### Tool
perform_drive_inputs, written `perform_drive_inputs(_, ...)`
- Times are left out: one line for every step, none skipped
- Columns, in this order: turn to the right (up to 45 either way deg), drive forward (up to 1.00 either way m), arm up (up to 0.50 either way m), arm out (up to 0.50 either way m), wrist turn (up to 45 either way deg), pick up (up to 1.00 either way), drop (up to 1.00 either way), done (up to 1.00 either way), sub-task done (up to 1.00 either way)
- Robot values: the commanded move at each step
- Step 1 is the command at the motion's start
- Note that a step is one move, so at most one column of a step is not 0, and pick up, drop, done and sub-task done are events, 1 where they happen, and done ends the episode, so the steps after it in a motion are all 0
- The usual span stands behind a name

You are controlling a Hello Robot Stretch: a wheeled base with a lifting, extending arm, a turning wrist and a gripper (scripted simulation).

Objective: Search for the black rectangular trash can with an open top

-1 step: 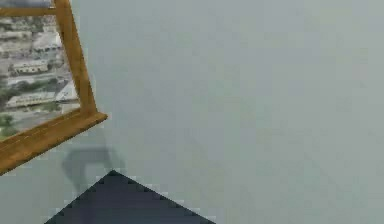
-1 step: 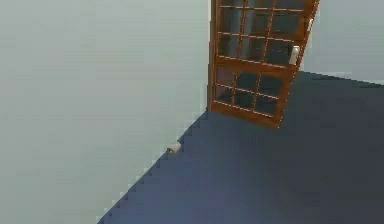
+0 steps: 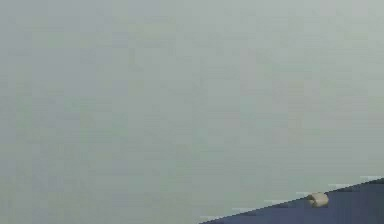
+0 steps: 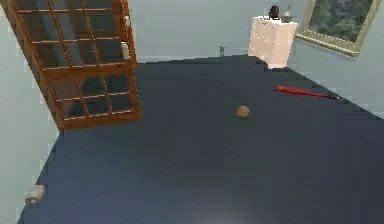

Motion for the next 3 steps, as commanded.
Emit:
perform_drive_inputs(45.0,0.0,0.0,0.0,0.0,0.0,0.0,0.0,0.0)
perform_drive_inputs(33.0,0.0,0.0,0.0,0.0,0.0,0.0,0.0,0.0)
perform_drive_inputs(0.0,0.2,0.0,0.0,0.0,0.0,0.0,0.0,0.0)
